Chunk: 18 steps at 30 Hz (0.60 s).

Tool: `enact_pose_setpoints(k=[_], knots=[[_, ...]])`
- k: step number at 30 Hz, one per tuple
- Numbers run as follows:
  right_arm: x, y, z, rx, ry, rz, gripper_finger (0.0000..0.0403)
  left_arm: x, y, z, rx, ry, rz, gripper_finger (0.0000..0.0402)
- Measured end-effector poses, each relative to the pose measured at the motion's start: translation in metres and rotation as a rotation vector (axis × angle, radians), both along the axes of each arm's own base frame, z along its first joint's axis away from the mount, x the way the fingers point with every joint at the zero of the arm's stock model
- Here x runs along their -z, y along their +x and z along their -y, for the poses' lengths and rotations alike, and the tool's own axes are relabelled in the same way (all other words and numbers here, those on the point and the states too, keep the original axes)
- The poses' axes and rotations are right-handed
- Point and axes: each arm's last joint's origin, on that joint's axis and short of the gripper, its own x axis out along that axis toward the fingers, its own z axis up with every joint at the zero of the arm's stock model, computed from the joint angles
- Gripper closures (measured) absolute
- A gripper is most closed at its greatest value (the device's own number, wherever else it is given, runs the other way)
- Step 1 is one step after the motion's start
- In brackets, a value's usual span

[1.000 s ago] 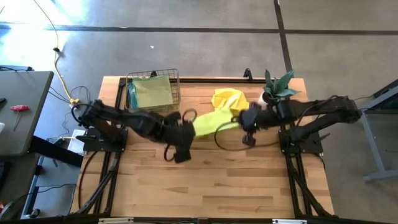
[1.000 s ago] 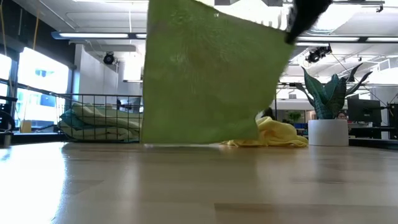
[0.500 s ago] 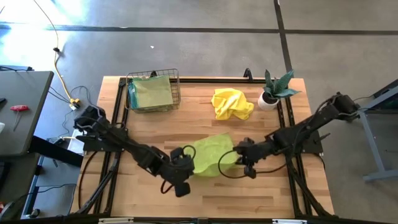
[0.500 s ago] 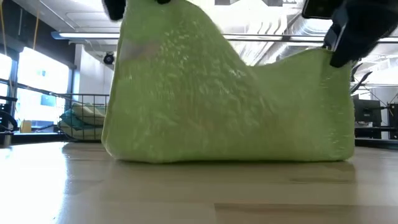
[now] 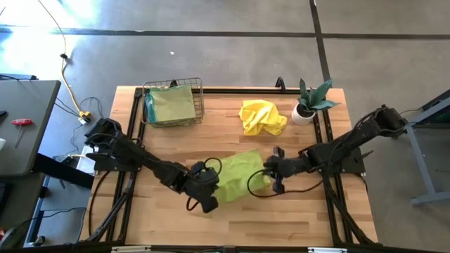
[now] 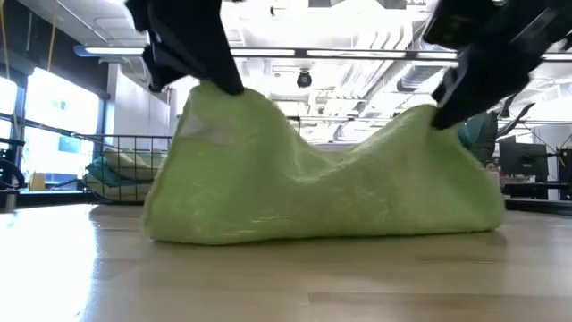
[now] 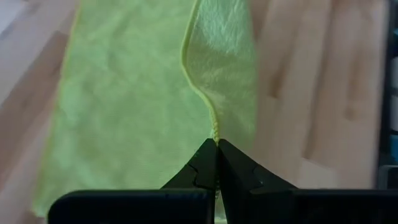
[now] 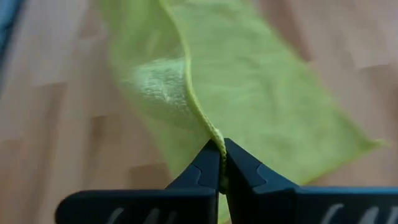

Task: Fold microfiber towels
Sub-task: Fold the light green towel

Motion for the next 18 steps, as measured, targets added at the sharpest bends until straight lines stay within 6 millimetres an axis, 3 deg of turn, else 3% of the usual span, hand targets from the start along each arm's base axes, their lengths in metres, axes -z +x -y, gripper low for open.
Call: enact_pose_setpoints(k=[6, 18], knots=[[0.005, 0.009, 0.027, 0.067, -0.123, -0.028, 0.0402, 0.016, -0.004, -0.017, -0.025, 0.005, -0.063, 0.0401], [0.052, 0.031, 0.056, 0.091, -0.199, -0.250, 0.0402, 0.037, -0.014, -0.037, -0.105, 0.037, -0.143, 0.0401]])
